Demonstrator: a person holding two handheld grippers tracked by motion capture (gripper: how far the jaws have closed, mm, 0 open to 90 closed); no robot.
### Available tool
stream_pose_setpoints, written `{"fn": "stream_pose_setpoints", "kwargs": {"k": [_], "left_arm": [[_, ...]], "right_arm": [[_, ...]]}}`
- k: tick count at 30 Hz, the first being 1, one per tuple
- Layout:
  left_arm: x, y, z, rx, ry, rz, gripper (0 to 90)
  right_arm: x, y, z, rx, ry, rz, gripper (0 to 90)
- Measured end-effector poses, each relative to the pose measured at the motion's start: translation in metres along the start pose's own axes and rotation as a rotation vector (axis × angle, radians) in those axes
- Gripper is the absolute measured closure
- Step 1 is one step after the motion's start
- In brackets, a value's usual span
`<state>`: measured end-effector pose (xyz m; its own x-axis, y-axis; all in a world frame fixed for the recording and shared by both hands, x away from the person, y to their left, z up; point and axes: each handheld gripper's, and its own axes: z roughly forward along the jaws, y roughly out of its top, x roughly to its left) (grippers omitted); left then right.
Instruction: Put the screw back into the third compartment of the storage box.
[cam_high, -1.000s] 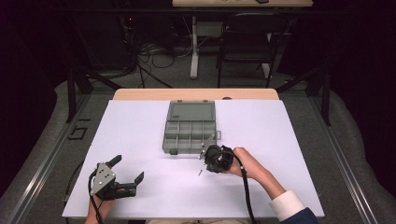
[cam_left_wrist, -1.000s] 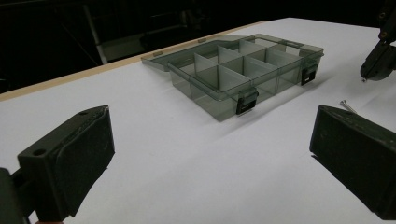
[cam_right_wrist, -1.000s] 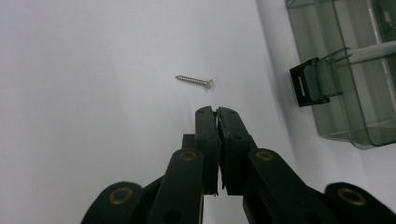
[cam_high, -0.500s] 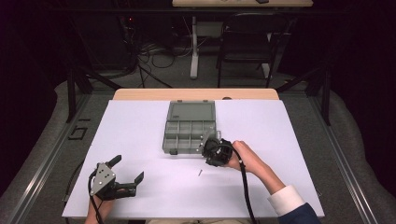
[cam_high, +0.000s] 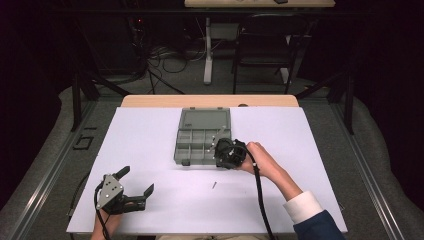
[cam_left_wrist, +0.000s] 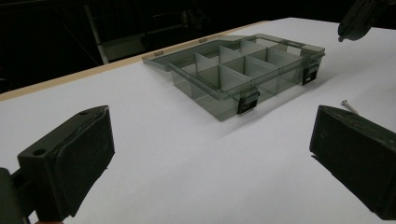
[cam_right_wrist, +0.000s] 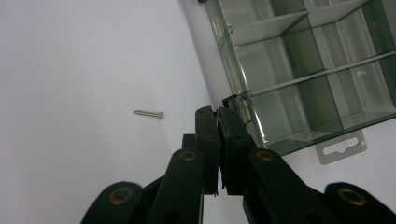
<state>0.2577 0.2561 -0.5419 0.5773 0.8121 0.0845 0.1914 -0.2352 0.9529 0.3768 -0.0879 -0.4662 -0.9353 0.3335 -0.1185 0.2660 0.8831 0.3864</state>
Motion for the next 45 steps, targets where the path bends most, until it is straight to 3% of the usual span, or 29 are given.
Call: {"fn": "stream_pose_setpoints", "kwargs": {"k": [7,9,29,45], "left_arm": [[0.000,0.000,0.000,0.000,0.000,0.001,0.0],[0.000,0.000,0.000,-0.001,0.001,0.000,0.0],[0.000,0.000,0.000,-0.003,0.000,0.000,0.0],[0.000,0.000,0.000,-0.003,-0.002,0.002,0.0]], "right_arm": [[-0.008,0.009,-0.007,-0.024,-0.026,0.009,88.0],[-0.011,0.013,-0.010,-0.009,-0.032,0.017,88.0],[-0.034,0.035,-0.012,-0.022,-0.086,0.058,88.0],[-0.059,0.051,0.003,-0.015,-0.133,0.115,88.0]]}}
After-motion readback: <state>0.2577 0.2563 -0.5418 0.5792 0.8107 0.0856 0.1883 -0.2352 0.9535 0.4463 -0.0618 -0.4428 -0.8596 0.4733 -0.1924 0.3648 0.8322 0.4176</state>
